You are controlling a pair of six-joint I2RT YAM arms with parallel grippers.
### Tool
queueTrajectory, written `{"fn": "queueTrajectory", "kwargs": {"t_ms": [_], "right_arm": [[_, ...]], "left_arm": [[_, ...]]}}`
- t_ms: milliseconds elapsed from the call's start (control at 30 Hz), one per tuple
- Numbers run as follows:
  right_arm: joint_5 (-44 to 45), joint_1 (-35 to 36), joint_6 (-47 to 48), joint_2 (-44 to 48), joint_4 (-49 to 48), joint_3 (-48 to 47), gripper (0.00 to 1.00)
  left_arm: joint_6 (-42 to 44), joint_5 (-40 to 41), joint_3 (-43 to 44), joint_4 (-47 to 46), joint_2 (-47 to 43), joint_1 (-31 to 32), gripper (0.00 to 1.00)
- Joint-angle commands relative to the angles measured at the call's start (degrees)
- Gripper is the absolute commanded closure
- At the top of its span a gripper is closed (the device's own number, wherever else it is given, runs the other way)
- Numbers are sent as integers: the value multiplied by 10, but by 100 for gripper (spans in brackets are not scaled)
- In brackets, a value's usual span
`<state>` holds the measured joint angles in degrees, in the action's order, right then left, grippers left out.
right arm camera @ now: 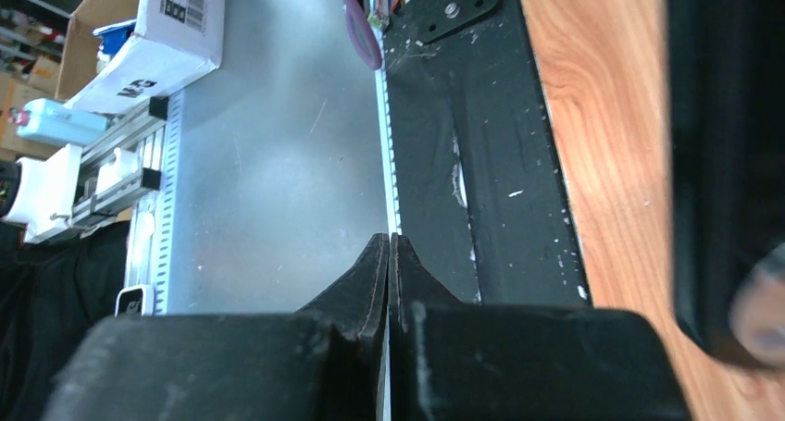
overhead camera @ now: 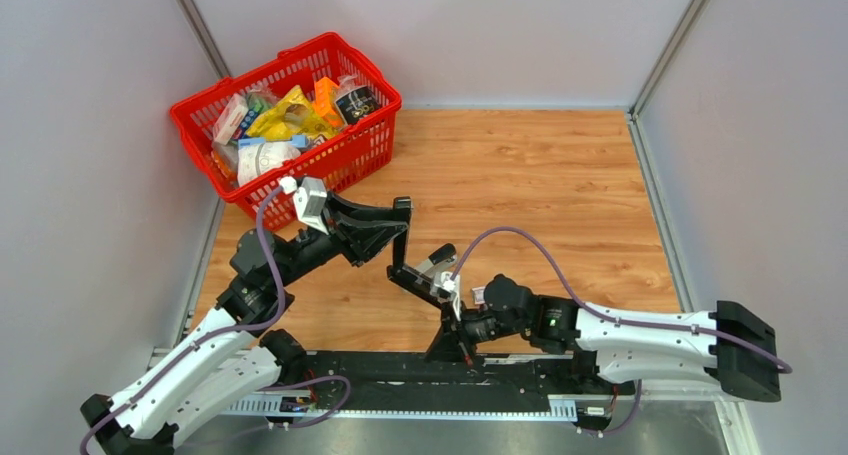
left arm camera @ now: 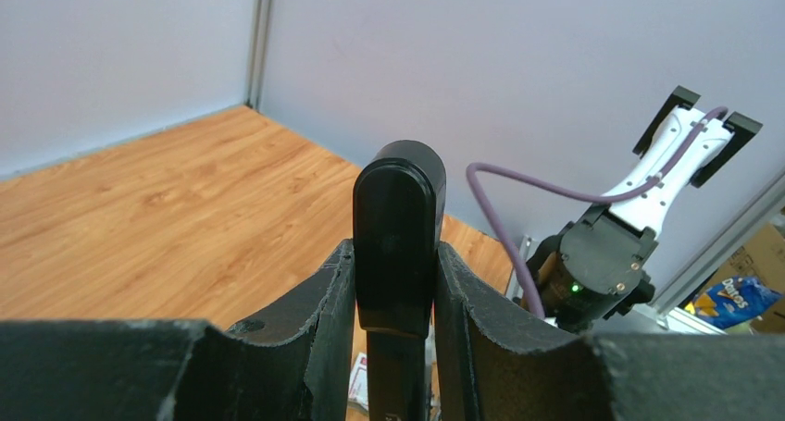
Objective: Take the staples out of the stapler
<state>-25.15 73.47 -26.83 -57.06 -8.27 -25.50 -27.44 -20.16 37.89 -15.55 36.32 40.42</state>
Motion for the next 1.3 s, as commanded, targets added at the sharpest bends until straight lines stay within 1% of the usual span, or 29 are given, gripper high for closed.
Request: {"fn": "queueTrajectory", "kwargs": {"t_ms": [0, 233, 333, 500, 633, 767, 867, 1033, 1167, 1267], "right_arm": [[50, 3, 36, 35, 104, -57, 100], [131, 3, 62, 70, 245, -124, 100], [202, 4, 66, 88, 302, -165, 100], [336, 3, 71, 88, 353, -221, 100], [449, 2, 71, 57, 360, -257, 100], [515, -2, 61, -1, 349, -279, 100], [551, -11, 42, -41, 312, -270, 100], [571, -16, 12, -93, 254, -251, 100], [555, -15, 0, -119, 214, -239, 100], [534, -16, -10, -139, 201, -239, 100]], "left_arm": [[16, 18, 13, -40, -18, 0, 100], [34, 24, 4, -15, -20, 0, 100], [36, 26, -4, -4, -16, 0, 100], [41, 36, -19, 10, -16, 0, 100], [39, 39, -24, 14, -16, 0, 100], [34, 46, -26, 9, -13, 0, 100], [29, 49, -26, 6, -6, 0, 100], [21, 66, -28, 6, 3, 0, 100], [20, 83, -26, 15, 8, 0, 100], [20, 99, -26, 21, 14, 0, 100]]}}
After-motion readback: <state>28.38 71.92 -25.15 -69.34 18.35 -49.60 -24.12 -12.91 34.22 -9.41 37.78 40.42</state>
